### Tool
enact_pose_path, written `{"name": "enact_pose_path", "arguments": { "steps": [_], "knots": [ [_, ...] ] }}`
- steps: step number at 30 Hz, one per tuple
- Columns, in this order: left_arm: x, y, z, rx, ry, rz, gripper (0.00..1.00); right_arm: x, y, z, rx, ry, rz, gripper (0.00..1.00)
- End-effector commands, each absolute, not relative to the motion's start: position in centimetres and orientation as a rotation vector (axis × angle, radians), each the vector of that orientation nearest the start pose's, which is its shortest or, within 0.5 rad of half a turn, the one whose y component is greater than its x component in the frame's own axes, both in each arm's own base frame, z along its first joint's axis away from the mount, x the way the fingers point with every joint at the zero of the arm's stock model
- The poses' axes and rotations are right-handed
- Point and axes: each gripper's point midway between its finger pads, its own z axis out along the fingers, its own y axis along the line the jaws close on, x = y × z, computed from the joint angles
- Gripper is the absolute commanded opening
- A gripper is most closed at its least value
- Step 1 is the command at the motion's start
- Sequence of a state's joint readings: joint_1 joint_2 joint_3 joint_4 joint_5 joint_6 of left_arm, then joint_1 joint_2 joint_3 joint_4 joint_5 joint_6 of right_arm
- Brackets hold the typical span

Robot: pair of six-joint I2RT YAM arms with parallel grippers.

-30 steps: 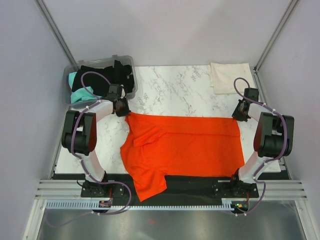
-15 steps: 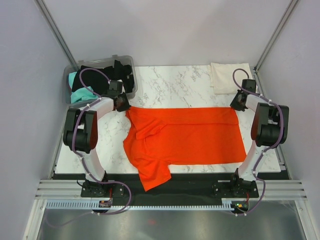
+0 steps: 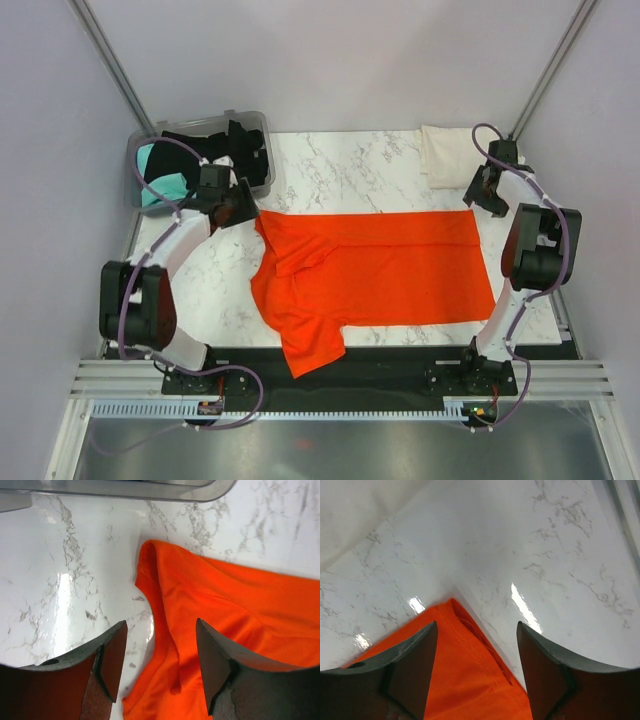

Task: Fold and stack the t-shirts
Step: Fold the tshirt

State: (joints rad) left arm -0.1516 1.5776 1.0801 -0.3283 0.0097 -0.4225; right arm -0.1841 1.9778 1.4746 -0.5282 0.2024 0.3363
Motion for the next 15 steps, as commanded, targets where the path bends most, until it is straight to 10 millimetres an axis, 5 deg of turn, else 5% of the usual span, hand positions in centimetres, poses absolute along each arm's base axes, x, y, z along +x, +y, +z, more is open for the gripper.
{"name": "enact_pose_path", "arguments": {
  "steps": [1,5,8,9,15],
  "knots": [
    [36.8,-8.0,13.3,-0.411,2.373,-0.335,0.65,41.6,-12.3,9.4,0.76,2.471,-0.372,0.73],
    [32.2,-9.8,13.8,-0.365,2.38,-0.483,0.65,38.8,-11.6,12.0,0.788,2.422,-0.351,0.75],
    [29.3,-11.0,13.0,-0.314,2.428,-0.531,0.65,36.5,-9.0,12.0,0.808,2.452,-0.204,0.75],
    [28.5,-11.2,13.3,-0.303,2.426,-0.546,0.65,35.2,-7.4,10.9,0.79,2.497,-0.159,0.77],
    [22.8,-13.2,11.8,-0.327,2.518,-0.667,0.65,30.4,3.5,11.8,0.488,2.572,0.24,0.69]
  ]
}}
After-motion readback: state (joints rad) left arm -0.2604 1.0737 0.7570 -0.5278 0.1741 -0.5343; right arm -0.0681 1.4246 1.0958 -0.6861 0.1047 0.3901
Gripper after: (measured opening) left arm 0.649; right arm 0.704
